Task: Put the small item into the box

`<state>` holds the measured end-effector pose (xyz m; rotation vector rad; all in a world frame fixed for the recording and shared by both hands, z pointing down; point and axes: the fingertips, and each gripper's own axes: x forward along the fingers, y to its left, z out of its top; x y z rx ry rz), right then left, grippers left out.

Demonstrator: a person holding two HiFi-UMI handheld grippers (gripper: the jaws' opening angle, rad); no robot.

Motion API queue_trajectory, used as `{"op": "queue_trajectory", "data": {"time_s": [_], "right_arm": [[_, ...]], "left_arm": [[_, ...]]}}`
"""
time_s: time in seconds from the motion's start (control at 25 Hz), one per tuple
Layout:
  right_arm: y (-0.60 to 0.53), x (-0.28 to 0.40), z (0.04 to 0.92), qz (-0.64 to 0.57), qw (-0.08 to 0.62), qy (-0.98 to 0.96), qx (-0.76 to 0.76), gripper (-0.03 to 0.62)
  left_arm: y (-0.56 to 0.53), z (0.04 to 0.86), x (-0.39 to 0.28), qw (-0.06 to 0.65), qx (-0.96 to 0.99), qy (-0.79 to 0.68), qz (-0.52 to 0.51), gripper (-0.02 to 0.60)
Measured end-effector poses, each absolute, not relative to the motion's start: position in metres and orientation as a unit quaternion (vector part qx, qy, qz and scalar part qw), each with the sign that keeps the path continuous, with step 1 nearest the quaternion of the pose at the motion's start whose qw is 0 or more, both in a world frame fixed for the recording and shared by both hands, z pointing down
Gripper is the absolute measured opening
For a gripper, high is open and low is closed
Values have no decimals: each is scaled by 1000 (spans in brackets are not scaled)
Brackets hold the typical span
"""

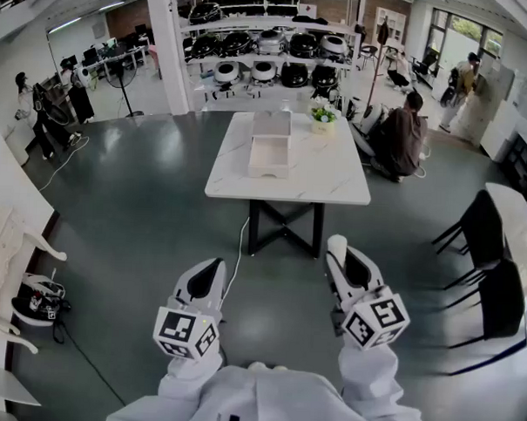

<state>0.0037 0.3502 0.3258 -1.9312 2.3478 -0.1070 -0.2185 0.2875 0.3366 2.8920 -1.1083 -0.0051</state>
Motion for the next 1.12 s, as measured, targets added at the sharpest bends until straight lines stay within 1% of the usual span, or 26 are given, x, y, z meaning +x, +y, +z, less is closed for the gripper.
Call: {"op": "queue_trajectory", "data": {"time_s": [0.24,0.76,1.12], "right_arm": [[348,9,328,-40,47,770,-635,114],[354,32,334,-47,65,775,-627,117],[332,39,341,-55,71,783,-616,117]], "left_arm": [[286,340,-217,32,931,-363,1,-2],[299,342,-199,33,926,-377,-3,-2],[285,350,-195,40,919,-393,-1,-2]]}}
